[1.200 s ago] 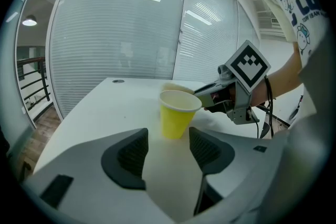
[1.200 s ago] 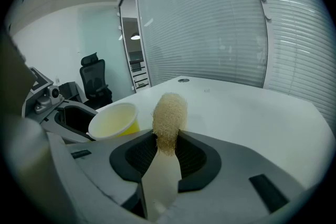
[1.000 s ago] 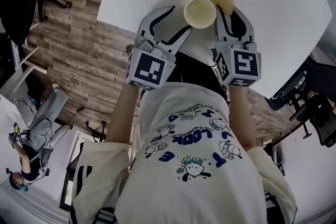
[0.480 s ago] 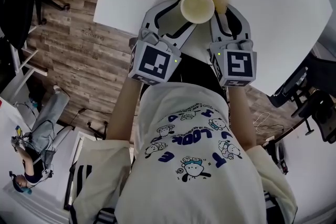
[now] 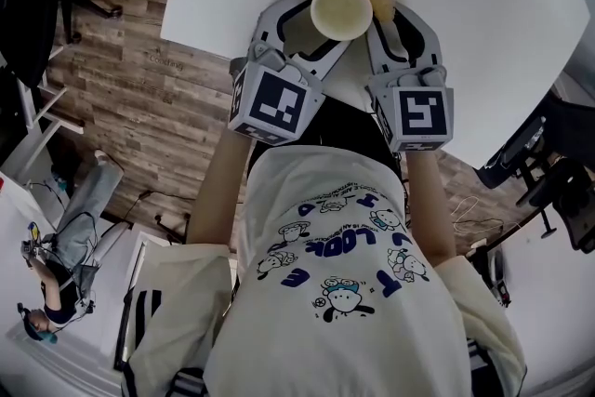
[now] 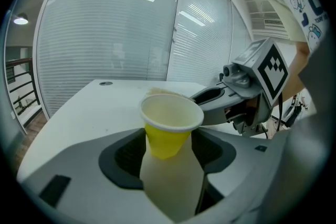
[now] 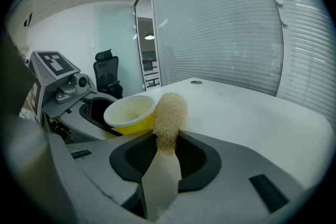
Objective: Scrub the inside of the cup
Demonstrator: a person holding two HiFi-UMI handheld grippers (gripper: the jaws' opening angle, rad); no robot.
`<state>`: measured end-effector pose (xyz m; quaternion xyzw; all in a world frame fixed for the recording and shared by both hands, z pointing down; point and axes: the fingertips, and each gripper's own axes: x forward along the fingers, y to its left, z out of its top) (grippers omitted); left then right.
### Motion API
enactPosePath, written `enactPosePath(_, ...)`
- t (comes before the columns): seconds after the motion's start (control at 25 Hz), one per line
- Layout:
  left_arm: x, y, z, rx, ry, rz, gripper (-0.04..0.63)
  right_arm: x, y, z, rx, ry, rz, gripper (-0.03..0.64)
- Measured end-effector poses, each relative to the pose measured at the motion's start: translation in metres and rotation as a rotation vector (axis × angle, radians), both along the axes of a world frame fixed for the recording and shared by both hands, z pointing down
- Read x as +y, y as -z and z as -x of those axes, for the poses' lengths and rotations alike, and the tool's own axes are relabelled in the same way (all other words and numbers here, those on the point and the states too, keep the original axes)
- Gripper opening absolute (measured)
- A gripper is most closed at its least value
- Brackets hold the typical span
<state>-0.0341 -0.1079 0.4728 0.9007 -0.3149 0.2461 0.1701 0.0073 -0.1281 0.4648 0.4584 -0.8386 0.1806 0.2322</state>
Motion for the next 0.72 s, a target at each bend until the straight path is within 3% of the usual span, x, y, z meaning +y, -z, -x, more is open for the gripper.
enactPosePath(0.24,-0.0024,-0.0005,-0.0003,0.016,0.026,-0.004,0.301,0.0001,-0.0004,0.0000,-0.006,0.017,0.003,0.117)
enactPosePath(0.72,-0.0086,-0.0021,-0.0015,-0.039,0.079,-0.010,0.301,0.0013,0.0015,0.0038,-0.006,0.064,-0.007,0.114)
